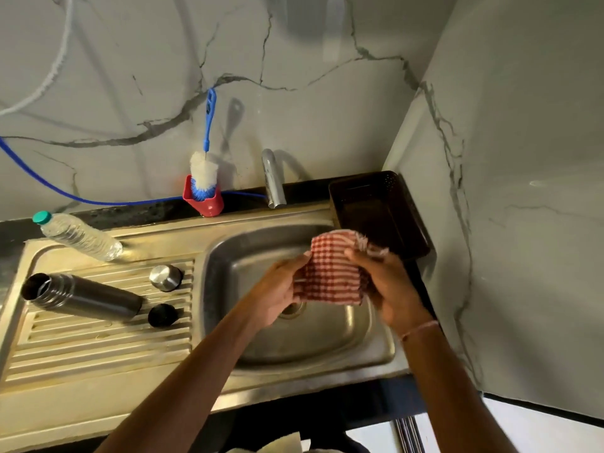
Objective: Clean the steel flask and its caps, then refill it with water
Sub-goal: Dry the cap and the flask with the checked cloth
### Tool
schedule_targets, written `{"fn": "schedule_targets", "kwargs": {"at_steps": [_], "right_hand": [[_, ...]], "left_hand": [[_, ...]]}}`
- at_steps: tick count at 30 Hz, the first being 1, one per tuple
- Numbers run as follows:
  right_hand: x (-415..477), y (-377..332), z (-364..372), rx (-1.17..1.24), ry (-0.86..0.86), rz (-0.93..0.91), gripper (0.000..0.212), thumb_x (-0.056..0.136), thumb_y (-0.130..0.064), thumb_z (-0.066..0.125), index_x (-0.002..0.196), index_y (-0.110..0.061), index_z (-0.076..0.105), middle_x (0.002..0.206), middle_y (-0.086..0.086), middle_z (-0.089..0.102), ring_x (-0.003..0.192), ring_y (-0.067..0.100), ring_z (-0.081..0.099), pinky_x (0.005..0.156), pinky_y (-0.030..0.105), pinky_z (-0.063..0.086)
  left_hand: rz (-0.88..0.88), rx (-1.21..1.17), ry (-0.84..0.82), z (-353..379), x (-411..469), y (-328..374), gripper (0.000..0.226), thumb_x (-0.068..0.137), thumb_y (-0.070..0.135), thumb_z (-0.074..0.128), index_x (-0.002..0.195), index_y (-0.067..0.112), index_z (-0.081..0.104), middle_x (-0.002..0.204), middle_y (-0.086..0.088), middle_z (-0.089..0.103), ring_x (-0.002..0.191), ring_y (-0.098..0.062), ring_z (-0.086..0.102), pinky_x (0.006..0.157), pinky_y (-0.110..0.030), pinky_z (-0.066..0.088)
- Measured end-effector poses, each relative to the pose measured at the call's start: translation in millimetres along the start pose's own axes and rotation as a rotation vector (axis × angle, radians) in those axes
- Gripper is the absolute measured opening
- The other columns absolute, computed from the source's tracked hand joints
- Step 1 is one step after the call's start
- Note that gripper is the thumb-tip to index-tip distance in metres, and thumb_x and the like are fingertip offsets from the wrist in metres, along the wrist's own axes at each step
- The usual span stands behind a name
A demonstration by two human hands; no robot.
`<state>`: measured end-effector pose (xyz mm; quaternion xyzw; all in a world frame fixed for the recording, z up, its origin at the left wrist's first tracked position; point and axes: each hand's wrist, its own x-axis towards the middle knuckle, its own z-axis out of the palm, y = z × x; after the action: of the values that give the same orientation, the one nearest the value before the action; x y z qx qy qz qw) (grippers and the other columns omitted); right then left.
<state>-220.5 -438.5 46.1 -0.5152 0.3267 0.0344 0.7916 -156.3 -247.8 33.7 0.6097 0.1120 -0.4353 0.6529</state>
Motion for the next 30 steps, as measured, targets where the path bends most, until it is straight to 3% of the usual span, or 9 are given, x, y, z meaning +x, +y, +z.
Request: {"fn": "schedule_targets", "kwargs": {"at_steps": [2, 5, 8, 10, 15, 19, 22, 25, 30], "right_hand": [[25, -27, -18, -0.117, 0.124, -0.090, 0.030, 0.085, -0.011, 0.076, 0.114, -0.006, 0.071, 0.101, 0.011, 0.077, 0.094, 0.029, 0.075, 0.075, 0.037, 0.062], [69, -52, -39, -0.360, 0.239, -0.178, 0.035, 0.082, -0.012, 0.078, 0.116, -0.017, 0.071, 0.101, 0.004, 0.077, 0.092, 0.027, 0.074, 0.079, 0.043, 0.062], [106, -64, -47, -0.731, 0.355, -0.322, 0.037, 0.089, -0.015, 0.071, 0.125, -0.019, 0.065, 0.112, 0.002, 0.073, 0.099, 0.020, 0.071, 0.083, 0.035, 0.059], [119, -65, -46, -0.831, 0.379, -0.423, 0.037, 0.094, -0.016, 0.066, 0.130, -0.013, 0.059, 0.116, 0.002, 0.069, 0.102, 0.017, 0.066, 0.080, 0.025, 0.053], [155, -51, -54, -0.814, 0.328, -0.478, 0.038, 0.094, -0.017, 0.068, 0.128, -0.009, 0.053, 0.106, -0.001, 0.065, 0.092, 0.012, 0.063, 0.060, 0.004, 0.043], [176, -35, -67, -0.781, 0.257, -0.289, 0.037, 0.093, -0.020, 0.065, 0.128, -0.013, 0.053, 0.110, 0.005, 0.068, 0.099, 0.024, 0.068, 0.073, 0.029, 0.056], [174, -36, -68, -0.782, 0.192, -0.251, 0.055, 0.094, -0.019, 0.066, 0.144, -0.012, 0.044, 0.116, 0.000, 0.060, 0.101, 0.018, 0.062, 0.070, 0.019, 0.050], [161, -42, -55, -0.792, 0.212, -0.382, 0.049, 0.094, -0.019, 0.065, 0.140, -0.009, 0.048, 0.114, -0.004, 0.058, 0.101, 0.013, 0.059, 0.072, 0.012, 0.046], [127, -36, -17, -0.722, 0.237, -0.616, 0.036, 0.089, -0.008, 0.066, 0.124, -0.015, 0.061, 0.115, -0.001, 0.067, 0.104, 0.011, 0.066, 0.089, 0.027, 0.056]], "left_hand": [[0.067, -0.045, 0.022, 23, 17, 16, 0.028, 0.100, 0.026, 0.062, 0.119, 0.006, 0.065, 0.113, -0.012, 0.075, 0.103, -0.026, 0.071, 0.090, -0.039, 0.057], [0.156, 0.077, 0.072, 60, 47, 40, 0.011, 0.100, 0.011, 0.062, 0.109, 0.009, 0.069, 0.104, -0.009, 0.076, 0.093, -0.022, 0.075, 0.080, -0.033, 0.063], [0.212, 0.240, 0.177, 86, 85, 52, 0.019, 0.088, 0.005, 0.070, 0.101, 0.019, 0.070, 0.099, -0.005, 0.077, 0.090, -0.023, 0.076, 0.081, -0.042, 0.064], [0.231, 0.350, 0.239, 98, 104, 53, 0.035, 0.082, 0.015, 0.073, 0.115, 0.021, 0.064, 0.102, -0.002, 0.075, 0.094, -0.021, 0.074, 0.080, -0.040, 0.064], [0.068, 0.114, 0.119, 125, 119, 67, 0.013, 0.095, 0.016, 0.065, 0.108, 0.017, 0.069, 0.101, -0.007, 0.076, 0.092, -0.022, 0.074, 0.088, -0.039, 0.062], [-0.044, -0.022, 0.066, 128, 128, 69, 0.022, 0.097, 0.027, 0.066, 0.114, 0.013, 0.070, 0.109, -0.010, 0.076, 0.099, -0.025, 0.073, 0.085, -0.035, 0.059], [0.018, 0.042, 0.043, 124, 127, 66, 0.010, 0.102, 0.024, 0.060, 0.103, 0.021, 0.069, 0.109, -0.007, 0.074, 0.097, -0.020, 0.071, 0.082, -0.029, 0.057], [0.144, 0.075, 0.063, 112, 117, 67, 0.015, 0.105, 0.017, 0.054, 0.115, 0.016, 0.067, 0.106, -0.004, 0.073, 0.088, -0.012, 0.070, 0.065, -0.016, 0.055], [0.246, 0.090, 0.123, 76, 76, 59, 0.020, 0.104, 0.011, 0.055, 0.121, 0.015, 0.064, 0.106, -0.007, 0.077, 0.085, -0.018, 0.074, 0.072, -0.027, 0.060]]}}
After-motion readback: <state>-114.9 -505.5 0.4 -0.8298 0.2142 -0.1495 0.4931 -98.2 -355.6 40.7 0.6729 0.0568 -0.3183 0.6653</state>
